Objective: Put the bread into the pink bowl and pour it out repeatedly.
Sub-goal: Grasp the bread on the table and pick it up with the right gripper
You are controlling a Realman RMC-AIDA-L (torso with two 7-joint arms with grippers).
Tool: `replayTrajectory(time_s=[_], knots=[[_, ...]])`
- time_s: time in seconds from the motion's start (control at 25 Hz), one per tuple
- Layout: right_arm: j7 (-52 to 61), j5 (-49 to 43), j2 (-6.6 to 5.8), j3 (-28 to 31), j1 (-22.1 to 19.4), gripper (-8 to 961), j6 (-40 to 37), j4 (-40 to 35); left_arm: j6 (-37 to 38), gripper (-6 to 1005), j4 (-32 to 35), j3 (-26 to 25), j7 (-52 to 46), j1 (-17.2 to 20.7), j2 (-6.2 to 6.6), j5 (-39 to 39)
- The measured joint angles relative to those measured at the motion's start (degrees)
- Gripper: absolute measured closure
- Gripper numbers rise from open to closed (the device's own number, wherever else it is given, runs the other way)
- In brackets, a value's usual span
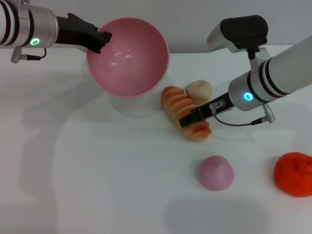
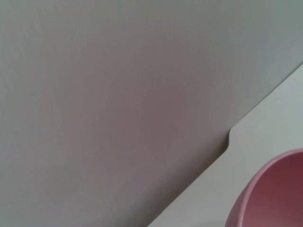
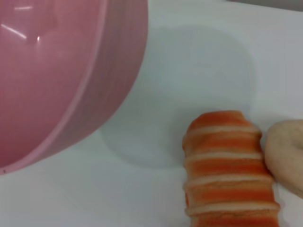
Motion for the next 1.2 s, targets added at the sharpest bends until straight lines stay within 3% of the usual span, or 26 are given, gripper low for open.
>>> replayTrajectory(time_s=[0.64,0.88,1.2], knots=[[-0.2,-0.4,0.00,-1.0,0.6,476,-0.8,0.8,-0.3,954,0.0,0.0,0.1,0.0,0.01,0.0],[-0.3,-0.4,0.00,-2.2,0.6,580,-1.3,0.2,-0.3,954,0.0,-0.1,0.1,0.2,0.09,0.0],[-0.3,-0.5,0.00,-2.3,0.7,635,-1.3,0.1,-0.3,954,0.0,-0.2,0.1,0.3,0.18,0.0]])
